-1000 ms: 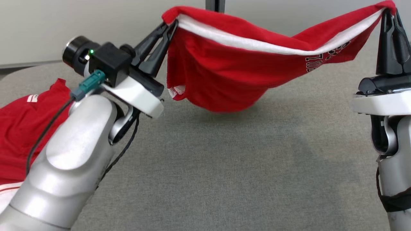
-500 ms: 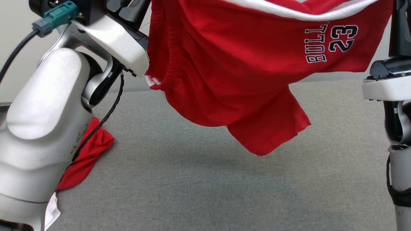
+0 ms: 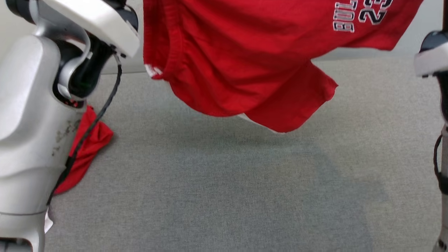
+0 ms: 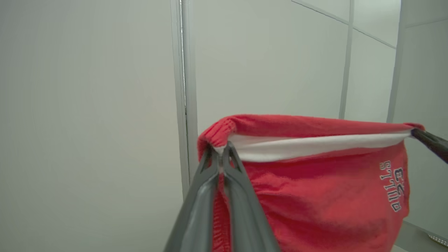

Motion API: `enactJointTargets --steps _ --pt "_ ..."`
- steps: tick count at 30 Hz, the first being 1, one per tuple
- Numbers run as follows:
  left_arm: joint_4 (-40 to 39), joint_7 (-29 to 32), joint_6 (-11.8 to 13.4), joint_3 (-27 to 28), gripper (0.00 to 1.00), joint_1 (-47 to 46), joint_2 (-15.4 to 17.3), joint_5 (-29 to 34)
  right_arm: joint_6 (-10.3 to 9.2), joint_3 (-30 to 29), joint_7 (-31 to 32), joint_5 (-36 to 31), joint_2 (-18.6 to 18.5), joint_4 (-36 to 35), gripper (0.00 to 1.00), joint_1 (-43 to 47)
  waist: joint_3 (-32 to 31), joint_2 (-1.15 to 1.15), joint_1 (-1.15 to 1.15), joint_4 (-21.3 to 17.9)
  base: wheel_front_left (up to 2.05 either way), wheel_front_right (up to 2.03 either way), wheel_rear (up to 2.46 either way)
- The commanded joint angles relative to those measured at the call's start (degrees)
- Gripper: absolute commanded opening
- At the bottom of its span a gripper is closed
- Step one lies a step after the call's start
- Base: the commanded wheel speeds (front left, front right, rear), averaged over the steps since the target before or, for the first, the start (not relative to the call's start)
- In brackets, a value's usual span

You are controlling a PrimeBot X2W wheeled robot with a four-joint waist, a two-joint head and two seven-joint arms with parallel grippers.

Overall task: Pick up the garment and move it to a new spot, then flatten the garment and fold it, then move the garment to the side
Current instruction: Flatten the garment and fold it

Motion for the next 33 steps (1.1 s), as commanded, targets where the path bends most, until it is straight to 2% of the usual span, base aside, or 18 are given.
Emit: enactJointTargets --steps 1,4,5,8,14,18,22,28,33 --pt "0.35 1.06 0.19 1.29 0.0 -3.09 -0.43 -1.58 -0.04 0.76 1.41 0.84 -0.96 1.35 0.0 -4.62 7.5 0.0 0.0 -0.85 0.0 0.0 0.0" --pt "0.91 1.76 0.09 2.14 0.0 -6.53 -0.49 -1.96 -0.04 2.19 1.71 1.09 -1.58 3.13 0.0 -9.91 11.78 0.0 0.0 -1.34 0.0 0.0 0.0" --pt "1.36 1.83 -0.01 2.54 0.0 -8.69 -0.22 -1.67 -0.03 3.28 1.02 -0.43 -2.78 4.18 0.0 -12.96 14.0 0.0 0.0 -1.66 0.0 0.0 0.0" --pt "3.95 1.31 -0.22 3.09 0.0 -15.28 -0.17 -0.28 -0.05 4.3 -1.48 -0.71 -1.91 9.8 0.0 -21.79 19.94 0.0 0.0 -2.33 0.0 0.0 0.0" --pt "13.72 -2.58 0.1 3.64 0.0 -28.83 -1.07 3.52 -0.08 1.53 -11.9 -3.44 0.98 22.12 0.0 -38.43 28.53 0.0 0.0 -2.87 0.0 0.0 0.0" --pt "20.45 -9.43 0.24 4.28 0.0 -34.67 -2.59 5.62 -0.09 -0.18 -19.91 -5.82 2.65 29.98 0.0 -44.4 31.62 0.0 0.0 -2.56 0.0 0.0 0.0" --pt "27.05 -16.19 -0.91 3.21 0.0 -35.92 -3.55 7.63 -0.09 -0.45 -23.36 -6.23 4.78 36.54 0.0 -44.11 33.29 0.0 0.0 -2.36 0.0 0.0 0.0" --pt "35.25 -19.6 -3.57 -1.38 0.0 -31.4 -5.14 9.78 -0.07 1.53 -24.18 -4.55 6.73 42.67 0.0 -38.31 34.27 0.0 0.0 -1.54 0.0 0.0 0.0" --pt "39.04 -21.34 -4.59 -5.74 0.0 -23.93 -5.56 11.64 -0.07 4.89 -24.2 -2.95 6.14 44.8 0.0 -30.53 32.37 0.0 0.0 -0.59 0.0 0.0 0.0"
